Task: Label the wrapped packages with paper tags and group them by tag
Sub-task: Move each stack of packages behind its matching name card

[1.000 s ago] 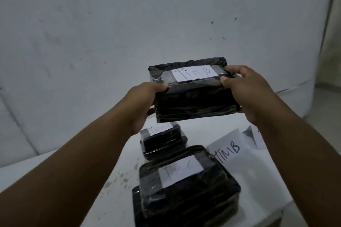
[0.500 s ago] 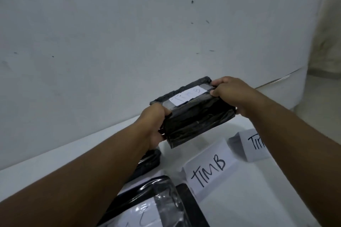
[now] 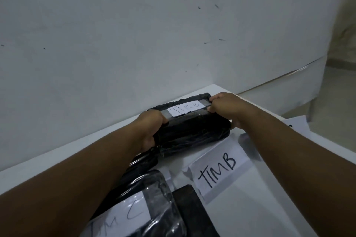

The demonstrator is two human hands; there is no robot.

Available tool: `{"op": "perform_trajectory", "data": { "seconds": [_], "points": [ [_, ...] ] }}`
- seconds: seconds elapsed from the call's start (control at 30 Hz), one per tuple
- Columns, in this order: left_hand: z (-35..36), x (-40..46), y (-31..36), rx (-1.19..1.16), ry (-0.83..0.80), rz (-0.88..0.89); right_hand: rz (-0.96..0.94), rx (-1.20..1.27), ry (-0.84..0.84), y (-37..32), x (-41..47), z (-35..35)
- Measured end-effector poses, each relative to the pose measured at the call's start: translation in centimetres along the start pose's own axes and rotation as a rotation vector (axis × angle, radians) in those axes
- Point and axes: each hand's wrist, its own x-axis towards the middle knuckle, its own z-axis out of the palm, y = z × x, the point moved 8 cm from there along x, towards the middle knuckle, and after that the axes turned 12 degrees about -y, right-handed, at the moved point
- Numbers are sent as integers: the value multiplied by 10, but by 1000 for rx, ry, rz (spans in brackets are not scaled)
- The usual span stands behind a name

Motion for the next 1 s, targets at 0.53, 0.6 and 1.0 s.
{"op": "perform_trajectory", "data": {
  "seconds": [0.53, 0.6, 1.0],
  "points": [
    [9, 2, -7, 235, -56, -66, -97, -101, 83, 5, 17, 3],
    [12, 3, -5, 283, -73, -67, -109, -115, 78, 5, 16, 5],
    [12, -55, 48, 767, -14, 60, -101, -397, 194, 1, 1, 3]
  ]
}}
